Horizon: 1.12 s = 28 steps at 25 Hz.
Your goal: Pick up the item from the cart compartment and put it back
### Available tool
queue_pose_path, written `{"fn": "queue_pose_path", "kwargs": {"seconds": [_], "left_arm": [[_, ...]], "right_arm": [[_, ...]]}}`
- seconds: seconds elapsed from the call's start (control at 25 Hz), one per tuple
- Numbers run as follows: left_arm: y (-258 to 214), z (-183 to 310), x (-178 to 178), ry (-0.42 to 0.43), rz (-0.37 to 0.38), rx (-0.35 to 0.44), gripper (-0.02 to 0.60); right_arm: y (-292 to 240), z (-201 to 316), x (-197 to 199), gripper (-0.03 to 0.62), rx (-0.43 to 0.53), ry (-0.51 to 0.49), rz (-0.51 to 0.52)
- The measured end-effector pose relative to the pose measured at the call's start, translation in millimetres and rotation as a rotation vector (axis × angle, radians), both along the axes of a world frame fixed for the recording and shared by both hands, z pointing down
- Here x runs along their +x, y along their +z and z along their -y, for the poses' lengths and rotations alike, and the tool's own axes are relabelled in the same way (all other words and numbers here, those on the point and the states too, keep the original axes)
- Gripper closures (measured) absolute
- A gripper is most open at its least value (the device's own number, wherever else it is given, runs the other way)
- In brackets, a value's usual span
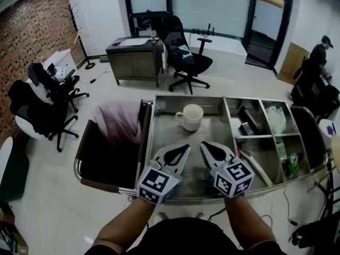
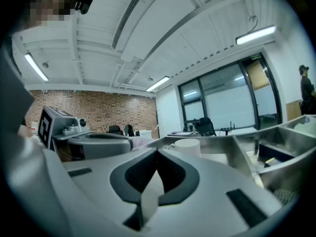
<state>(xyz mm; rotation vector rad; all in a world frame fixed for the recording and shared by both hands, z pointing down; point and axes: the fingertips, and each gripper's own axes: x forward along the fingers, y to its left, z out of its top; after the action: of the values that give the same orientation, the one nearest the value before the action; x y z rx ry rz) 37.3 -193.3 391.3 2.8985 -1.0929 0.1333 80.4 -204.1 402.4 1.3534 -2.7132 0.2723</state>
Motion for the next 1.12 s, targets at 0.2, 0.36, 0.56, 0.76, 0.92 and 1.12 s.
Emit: {"fn": "queue_pose_path", "kwargs": {"seconds": [0.2,0.36,0.56,0.76,0.92,1.12], "left_arm": [[7,4,-6,-0.011,0.001,-0.033,0.581],[3,5,-8,-0.017,-0.007,-0.021,0.581],[5,7,-9,-0.015,-0.027,-0.044,0.581],[6,7,-9,-0.006,-0.047,-0.054,0.581],[7,7,-9,0.005,-0.051,-0.058,0.581],[8,4,-6,0.017,-0.044,-0.059,0.581]], "right_arm": [[-14,39,-7,0.244,-0.01,0.007,-0.108],[-6,92,-8,0.206,-0.058,0.014,-0.215],[20,139,-12,0.135,-0.117,0.027,-0.322],[37,165,-18,0.118,-0.136,0.013,-0.357],[48,178,-23,0.118,-0.152,0.013,-0.357],[59,186,-27,0.118,-0.179,0.024,-0.352]]}}
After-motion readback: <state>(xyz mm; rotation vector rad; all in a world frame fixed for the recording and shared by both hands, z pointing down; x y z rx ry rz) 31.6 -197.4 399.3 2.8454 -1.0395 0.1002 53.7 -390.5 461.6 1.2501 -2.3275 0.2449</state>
